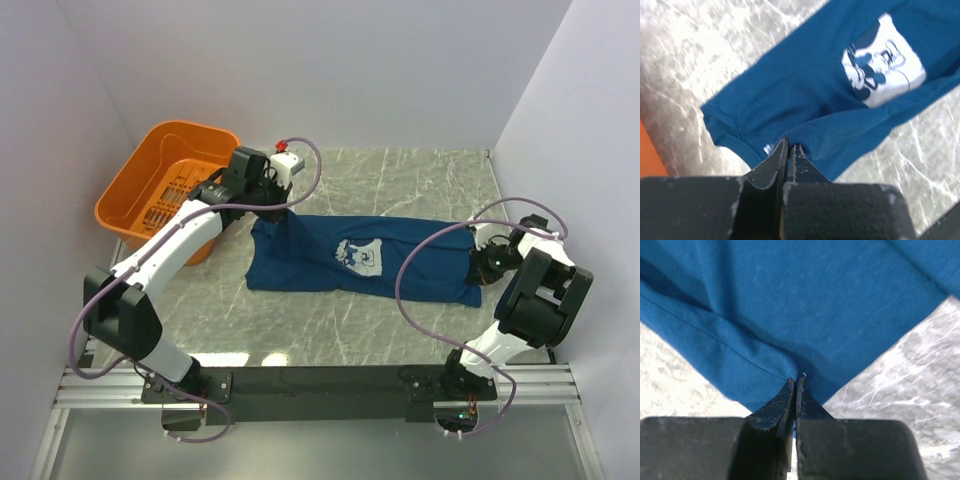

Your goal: Fold and stack the t-shirts

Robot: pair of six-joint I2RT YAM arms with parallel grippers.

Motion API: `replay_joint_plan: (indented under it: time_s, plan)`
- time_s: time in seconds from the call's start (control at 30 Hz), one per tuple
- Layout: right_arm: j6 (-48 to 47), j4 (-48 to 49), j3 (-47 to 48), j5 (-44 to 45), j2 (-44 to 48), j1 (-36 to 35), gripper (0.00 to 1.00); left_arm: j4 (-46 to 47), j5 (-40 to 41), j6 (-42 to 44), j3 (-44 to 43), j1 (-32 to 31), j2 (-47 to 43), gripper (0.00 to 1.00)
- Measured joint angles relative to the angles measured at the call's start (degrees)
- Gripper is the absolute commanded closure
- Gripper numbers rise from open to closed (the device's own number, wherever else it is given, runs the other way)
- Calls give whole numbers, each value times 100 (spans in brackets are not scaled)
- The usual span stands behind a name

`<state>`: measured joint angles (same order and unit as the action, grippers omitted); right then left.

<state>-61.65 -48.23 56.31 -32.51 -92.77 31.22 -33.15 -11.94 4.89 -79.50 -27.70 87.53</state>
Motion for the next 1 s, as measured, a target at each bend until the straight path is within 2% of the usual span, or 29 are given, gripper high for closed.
replay_joint_plan:
  time_s: [0.67, 1.0]
  plan:
    - [951, 815, 101, -39, -55, -111, 100, 463, 411, 249, -553, 127, 1051, 100]
    - [1351, 1143, 103, -33, -232, -299, 100, 813, 844, 302, -367, 127, 1056, 100]
